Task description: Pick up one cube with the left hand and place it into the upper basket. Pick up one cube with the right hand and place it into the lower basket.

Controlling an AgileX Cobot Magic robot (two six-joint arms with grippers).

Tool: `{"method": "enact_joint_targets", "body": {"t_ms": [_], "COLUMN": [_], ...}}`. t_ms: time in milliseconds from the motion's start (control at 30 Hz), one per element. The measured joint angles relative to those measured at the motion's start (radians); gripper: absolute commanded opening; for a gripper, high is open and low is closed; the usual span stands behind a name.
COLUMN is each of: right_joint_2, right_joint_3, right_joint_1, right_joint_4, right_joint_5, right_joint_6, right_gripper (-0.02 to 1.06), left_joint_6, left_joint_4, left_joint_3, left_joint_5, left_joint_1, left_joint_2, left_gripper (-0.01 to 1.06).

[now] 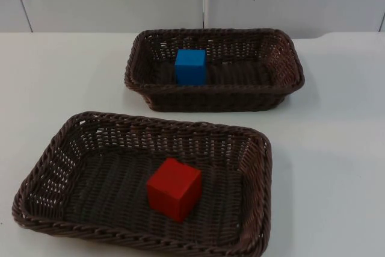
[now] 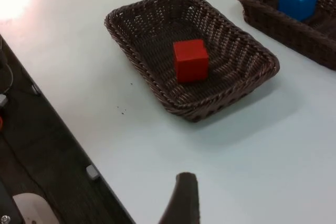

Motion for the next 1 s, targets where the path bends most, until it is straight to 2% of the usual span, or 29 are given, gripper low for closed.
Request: {"method": "enact_joint_targets", "body": {"t_ms": [133, 200, 233, 267, 367, 1000], "right_joint_2": [0.0, 0.0, 0.0, 0.0, 0.0, 0.0], "right_joint_3": [0.0, 0.0, 0.0, 0.0, 0.0, 0.0], "right_joint_1": [0.0, 0.0, 0.0, 0.0, 0.0, 0.0], "right_joint_4": [0.0, 0.0, 0.0, 0.0, 0.0, 0.0], "right_joint_5": [0.0, 0.0, 0.0, 0.0, 0.0, 0.0], "right_joint_6": [0.0, 0.0, 0.0, 0.0, 0.0, 0.0], "right_gripper": [0.7, 0.71, 0.79, 0.79, 1.04, 1.05], "left_joint_6": [0.006, 0.008, 0.008, 0.008, 0.01, 0.01], "left_joint_4": [-0.007, -0.007, -0.007, -0.007, -0.007, -0.007], "left_joint_3": [0.0, 0.0, 0.0, 0.0, 0.0, 0.0], "left_joint_5": [0.0, 0.0, 0.0, 0.0, 0.0, 0.0], "left_joint_1": [0.0, 0.0, 0.0, 0.0, 0.0, 0.0], "left_joint_2": [0.0, 0.0, 0.0, 0.0, 0.0, 0.0], "left_gripper": [0.93, 1.0, 1.05, 1.05, 1.05, 1.05]}}
